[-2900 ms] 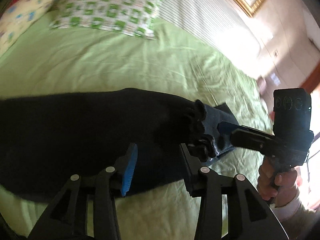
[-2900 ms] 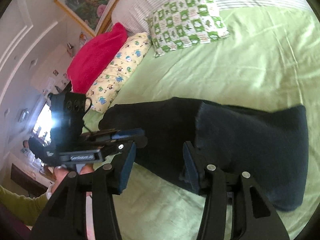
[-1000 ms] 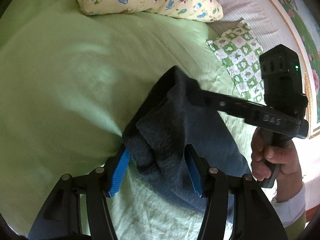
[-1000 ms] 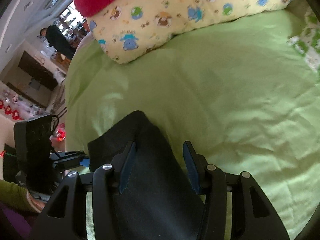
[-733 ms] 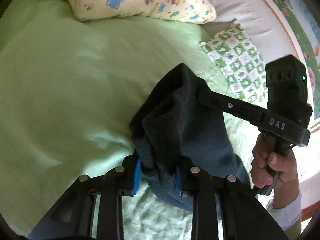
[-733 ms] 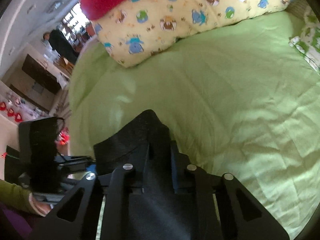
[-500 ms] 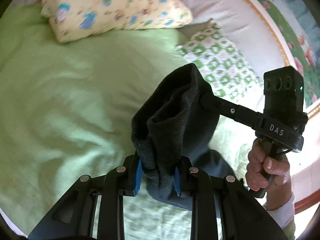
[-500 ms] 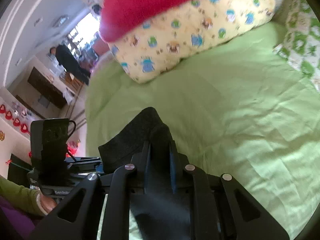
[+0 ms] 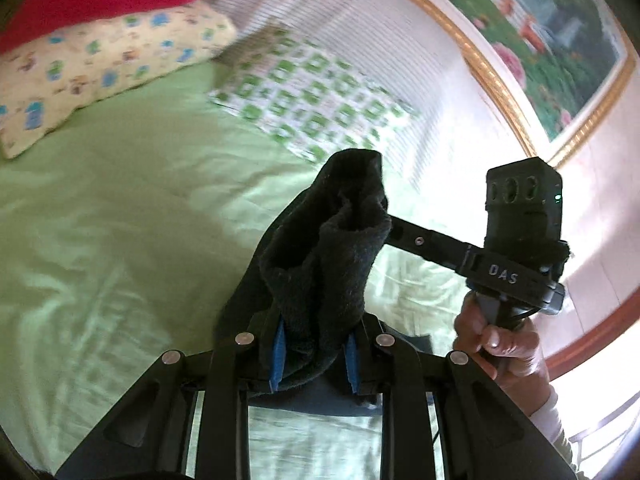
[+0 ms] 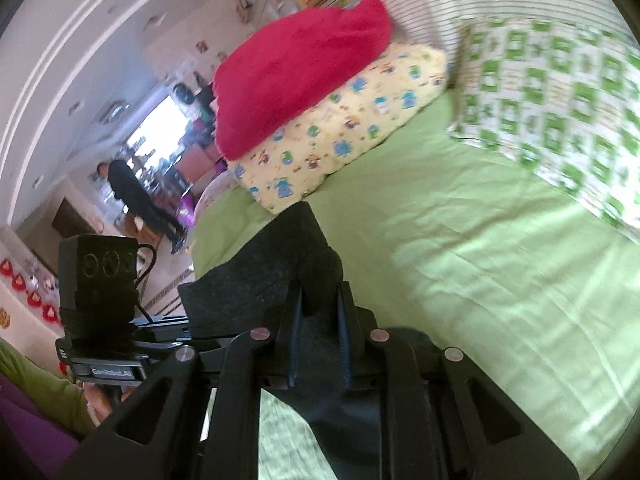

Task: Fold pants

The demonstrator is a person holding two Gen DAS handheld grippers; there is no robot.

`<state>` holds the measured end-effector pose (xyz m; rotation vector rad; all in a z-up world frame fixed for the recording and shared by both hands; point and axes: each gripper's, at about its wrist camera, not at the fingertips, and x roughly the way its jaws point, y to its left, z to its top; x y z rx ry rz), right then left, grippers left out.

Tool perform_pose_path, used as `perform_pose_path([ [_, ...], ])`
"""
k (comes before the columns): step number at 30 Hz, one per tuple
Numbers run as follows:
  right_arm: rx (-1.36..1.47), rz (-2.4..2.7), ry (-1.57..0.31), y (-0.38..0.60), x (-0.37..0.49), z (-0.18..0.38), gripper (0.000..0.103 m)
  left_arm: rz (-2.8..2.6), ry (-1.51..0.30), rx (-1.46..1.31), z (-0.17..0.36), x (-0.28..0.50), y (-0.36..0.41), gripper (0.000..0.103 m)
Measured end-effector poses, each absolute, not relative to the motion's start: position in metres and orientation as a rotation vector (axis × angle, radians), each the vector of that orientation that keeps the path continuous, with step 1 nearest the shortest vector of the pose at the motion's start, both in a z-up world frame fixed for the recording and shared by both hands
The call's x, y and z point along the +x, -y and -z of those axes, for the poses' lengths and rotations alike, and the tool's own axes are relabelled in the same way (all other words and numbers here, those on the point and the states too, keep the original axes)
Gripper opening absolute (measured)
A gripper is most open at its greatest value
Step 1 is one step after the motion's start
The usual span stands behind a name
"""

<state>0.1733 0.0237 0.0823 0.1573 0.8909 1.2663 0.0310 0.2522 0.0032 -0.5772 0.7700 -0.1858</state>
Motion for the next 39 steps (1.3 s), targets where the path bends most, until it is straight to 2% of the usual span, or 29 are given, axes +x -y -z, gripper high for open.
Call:
perform_pose_path([
  [11, 0.315, -1.145, -0.891, 0.080, 0.166, -0.051, 0.017, 0.307, -0.831, -0.469, 0.003, 0.039, -0.159, 0.023],
  [19, 0.387, -1.092, -0.878, 0.126, 0.161, -0.031, 0.017, 0.353, -0.863, -0.417, 0.012, 0.048, -0.120, 0.023],
  [39, 0.510, -1.003, -0.899, 0.187, 0.159, 0.022, 0.017, 0.405, -0.924, -0.282, 0.042, 0.069, -0.052, 0.023],
])
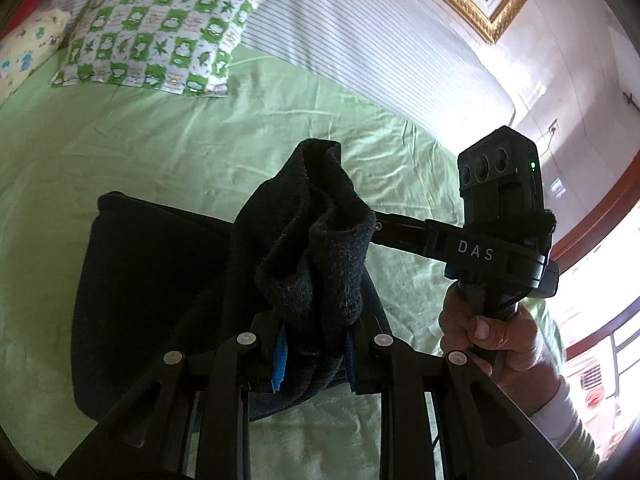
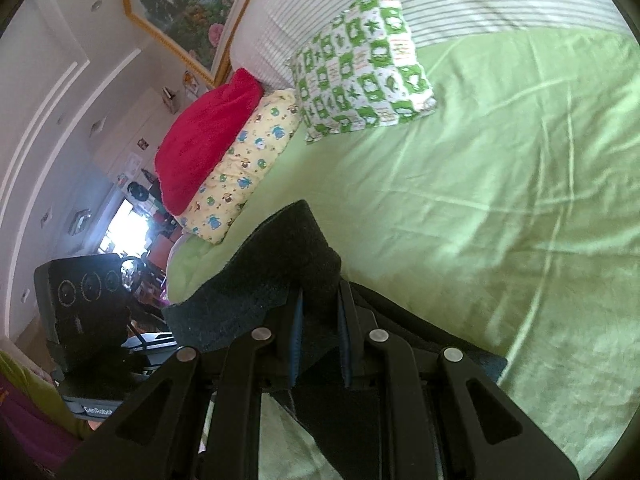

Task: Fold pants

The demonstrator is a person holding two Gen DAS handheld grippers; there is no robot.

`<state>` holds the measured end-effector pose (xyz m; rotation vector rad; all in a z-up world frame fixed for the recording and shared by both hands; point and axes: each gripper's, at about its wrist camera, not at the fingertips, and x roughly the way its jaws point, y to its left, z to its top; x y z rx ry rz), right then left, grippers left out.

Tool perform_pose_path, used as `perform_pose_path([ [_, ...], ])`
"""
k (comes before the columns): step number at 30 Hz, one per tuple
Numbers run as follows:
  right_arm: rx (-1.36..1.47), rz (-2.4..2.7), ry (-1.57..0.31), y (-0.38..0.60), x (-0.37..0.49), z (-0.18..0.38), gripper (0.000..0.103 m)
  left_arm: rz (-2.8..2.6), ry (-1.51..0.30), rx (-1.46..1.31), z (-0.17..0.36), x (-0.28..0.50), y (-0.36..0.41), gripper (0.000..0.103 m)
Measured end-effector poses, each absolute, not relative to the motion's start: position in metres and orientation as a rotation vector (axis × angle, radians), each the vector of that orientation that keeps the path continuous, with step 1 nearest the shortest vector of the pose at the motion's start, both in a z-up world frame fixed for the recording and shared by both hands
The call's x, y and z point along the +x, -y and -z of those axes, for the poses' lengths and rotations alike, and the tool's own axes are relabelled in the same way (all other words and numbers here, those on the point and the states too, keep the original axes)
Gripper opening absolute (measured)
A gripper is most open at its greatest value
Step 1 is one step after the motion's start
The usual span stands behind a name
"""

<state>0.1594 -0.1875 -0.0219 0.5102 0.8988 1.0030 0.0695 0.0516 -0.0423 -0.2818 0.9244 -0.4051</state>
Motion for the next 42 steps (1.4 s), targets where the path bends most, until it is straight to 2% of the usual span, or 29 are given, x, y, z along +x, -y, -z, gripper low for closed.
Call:
perform_pose_path([
  [4, 0.516, -0.983, -0.912, 0.195, 0.158, 0.031, 0.017, 0.416, -0.930, -0.233, 0.051, 0.070, -0.040, 0.023],
  [6, 0.509, -0.966, -0.918, 0.198, 0.156, 0.033, 0.018, 0.423, -0.933, -0.207, 0.054, 0.069, -0.033, 0.027],
  [8, 0.503, -0.934, -0.931, 0.202, 0.154, 0.036, 0.021, 0.448, -0.935, -0.197, 0.054, 0.067, -0.028, 0.036],
  [10, 0.495, -0.882, -0.953, 0.209, 0.151, 0.037, 0.021, 0.484, -0.932, -0.192, 0.052, 0.065, -0.024, 0.053],
  [12, 0.488, -0.840, -0.949, 0.218, 0.145, 0.034, 0.021, 0.515, -0.928, -0.188, 0.050, 0.061, -0.020, 0.059],
  [14, 0.482, -0.793, -0.935, 0.228, 0.137, 0.030, 0.024, 0.529, -0.920, -0.165, 0.046, 0.057, -0.015, 0.060],
  [16, 0.504, -0.738, -0.923, 0.241, 0.130, 0.027, 0.033, 0.542, -0.915, -0.160, 0.043, 0.052, -0.014, 0.061],
  [18, 0.508, -0.678, -0.906, 0.251, 0.121, 0.023, 0.051, 0.549, -0.909, -0.172, 0.039, 0.046, -0.019, 0.063],
  [20, 0.526, -0.650, -0.885, 0.258, 0.112, 0.020, 0.060, 0.543, -0.901, -0.179, 0.035, 0.042, -0.027, 0.064],
  [32, 0.473, -0.535, -0.861, 0.234, 0.066, -0.002, 0.071, 0.435, -0.877, -0.225, 0.025, 0.034, -0.094, 0.068],
  [39, 0.382, -0.431, -0.864, 0.205, 0.052, -0.014, 0.082, 0.372, -0.881, -0.249, 0.029, 0.034, -0.129, 0.072],
  [42, 0.347, -0.376, -0.880, 0.193, 0.050, -0.014, 0.084, 0.347, -0.889, -0.257, 0.032, 0.039, -0.142, 0.074],
])
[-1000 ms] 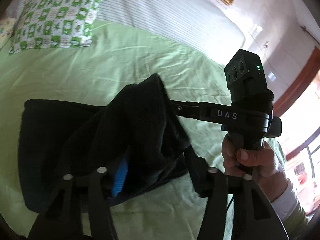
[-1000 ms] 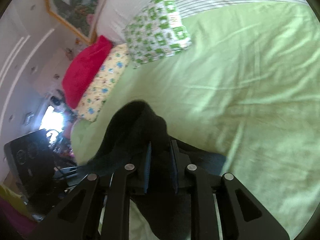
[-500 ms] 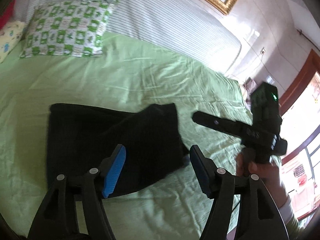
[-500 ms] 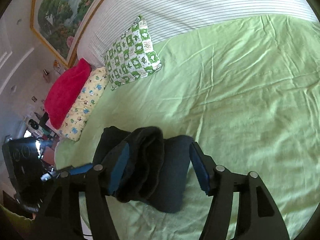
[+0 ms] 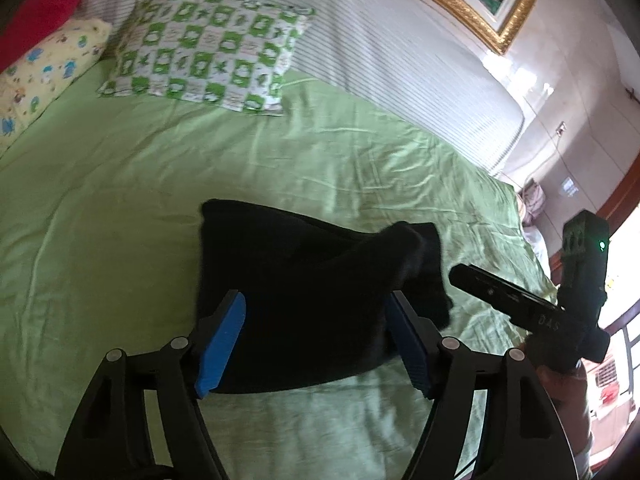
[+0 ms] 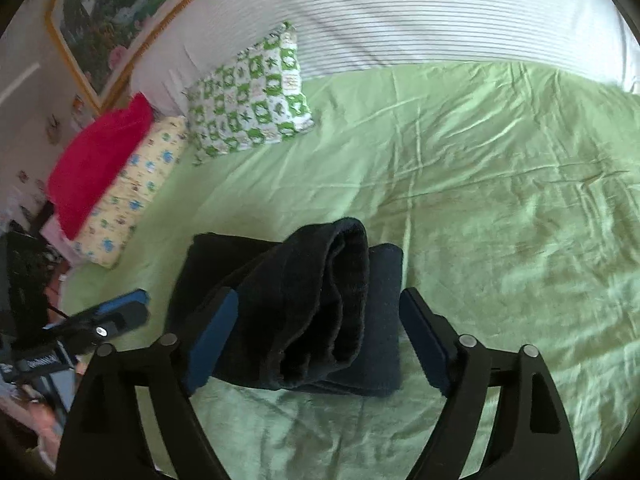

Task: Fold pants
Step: 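Lift the folded end and fold it over the bundle with both grippers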

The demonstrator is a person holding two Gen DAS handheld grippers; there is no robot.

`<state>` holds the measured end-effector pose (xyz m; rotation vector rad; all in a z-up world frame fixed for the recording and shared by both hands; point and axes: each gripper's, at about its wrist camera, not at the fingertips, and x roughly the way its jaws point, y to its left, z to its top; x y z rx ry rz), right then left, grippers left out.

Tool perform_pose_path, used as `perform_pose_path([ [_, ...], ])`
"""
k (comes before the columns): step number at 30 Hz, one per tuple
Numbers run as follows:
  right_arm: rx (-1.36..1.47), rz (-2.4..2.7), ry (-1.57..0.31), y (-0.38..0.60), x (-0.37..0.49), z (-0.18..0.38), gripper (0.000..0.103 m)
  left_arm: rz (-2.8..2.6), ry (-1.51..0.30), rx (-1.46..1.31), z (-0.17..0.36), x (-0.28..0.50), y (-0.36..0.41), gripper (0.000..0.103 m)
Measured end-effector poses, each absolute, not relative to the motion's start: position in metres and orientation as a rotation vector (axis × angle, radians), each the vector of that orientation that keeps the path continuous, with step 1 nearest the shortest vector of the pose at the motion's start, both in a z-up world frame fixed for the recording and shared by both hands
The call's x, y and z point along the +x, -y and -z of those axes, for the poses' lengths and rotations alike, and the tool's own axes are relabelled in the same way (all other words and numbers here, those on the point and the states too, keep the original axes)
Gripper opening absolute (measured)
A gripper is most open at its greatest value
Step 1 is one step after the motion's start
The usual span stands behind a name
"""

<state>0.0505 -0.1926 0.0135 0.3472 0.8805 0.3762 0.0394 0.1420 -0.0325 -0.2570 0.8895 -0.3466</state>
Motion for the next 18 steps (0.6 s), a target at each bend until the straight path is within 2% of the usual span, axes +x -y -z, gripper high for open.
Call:
perform_pose_path([
  [18, 0.441, -0.341, -0.952, 0.202, 0.052, 0.029, 0.084, 0.290, -0.989, -0.288, 0.078, 0.073, -0.169, 0.075],
])
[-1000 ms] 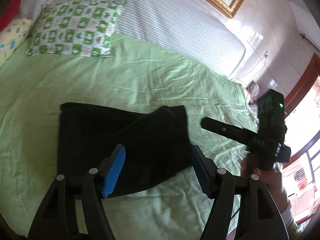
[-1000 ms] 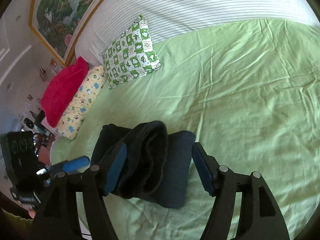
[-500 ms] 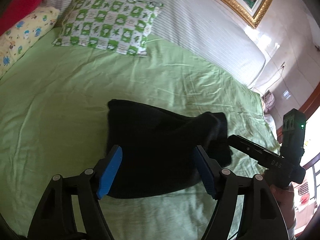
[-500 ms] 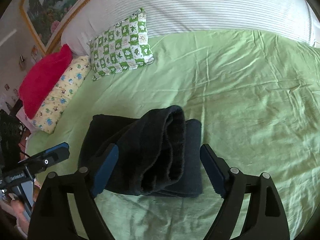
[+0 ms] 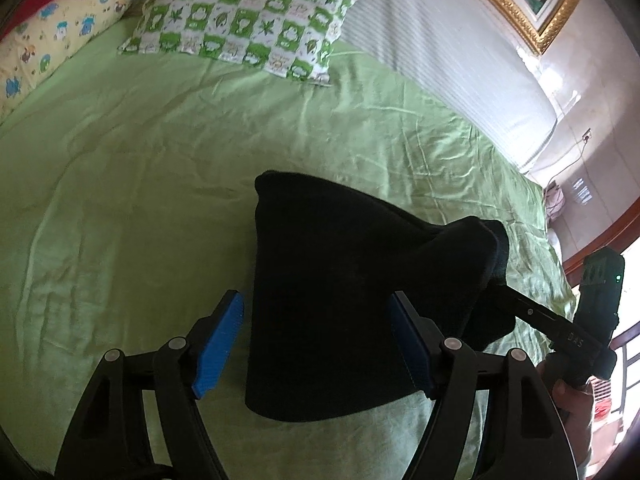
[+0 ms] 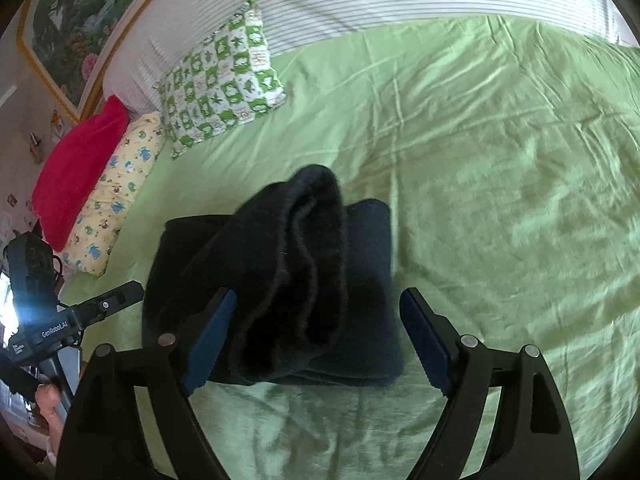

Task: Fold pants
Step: 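Lift the folded end and fold it over the bundle with both grippers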

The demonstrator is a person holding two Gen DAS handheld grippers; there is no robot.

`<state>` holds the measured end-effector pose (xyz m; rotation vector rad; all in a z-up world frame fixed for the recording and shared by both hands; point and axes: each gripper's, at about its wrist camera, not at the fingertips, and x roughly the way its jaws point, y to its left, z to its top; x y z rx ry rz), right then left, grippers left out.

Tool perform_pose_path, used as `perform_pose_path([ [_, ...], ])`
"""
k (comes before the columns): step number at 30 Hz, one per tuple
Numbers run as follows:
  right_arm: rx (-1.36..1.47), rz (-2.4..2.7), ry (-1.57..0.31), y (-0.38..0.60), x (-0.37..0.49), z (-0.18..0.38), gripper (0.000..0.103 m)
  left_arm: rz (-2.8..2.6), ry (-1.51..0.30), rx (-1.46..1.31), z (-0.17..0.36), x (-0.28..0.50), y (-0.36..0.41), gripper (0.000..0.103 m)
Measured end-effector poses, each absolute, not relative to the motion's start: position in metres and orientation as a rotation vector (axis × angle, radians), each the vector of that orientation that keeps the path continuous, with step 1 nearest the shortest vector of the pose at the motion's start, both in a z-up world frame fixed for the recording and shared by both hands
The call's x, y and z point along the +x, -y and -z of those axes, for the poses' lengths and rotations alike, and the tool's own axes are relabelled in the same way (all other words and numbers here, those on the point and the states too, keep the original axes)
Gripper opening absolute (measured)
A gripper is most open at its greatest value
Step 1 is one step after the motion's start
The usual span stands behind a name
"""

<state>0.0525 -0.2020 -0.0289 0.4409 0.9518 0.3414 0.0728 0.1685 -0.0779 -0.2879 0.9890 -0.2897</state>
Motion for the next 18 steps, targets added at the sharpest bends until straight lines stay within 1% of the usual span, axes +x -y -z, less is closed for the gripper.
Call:
perform_pose_path([
  [9, 0.473, -0.306, -0.961, 0.219, 0.054, 0.040, 0.084, 0.282, -1.024, -0.286, 0.093, 0.084, -0.164, 0.075],
  [12, 0.503, -0.348, -0.941, 0.216, 0.053, 0.036, 0.084, 0.279, -1.031, -0.286, 0.096, 0.087, -0.162, 0.077],
  [18, 0.506, -0.388, -0.971, 0.200, 0.058, 0.044, 0.084, 0.278, -1.045, -0.280, 0.101, 0.092, -0.158, 0.077],
])
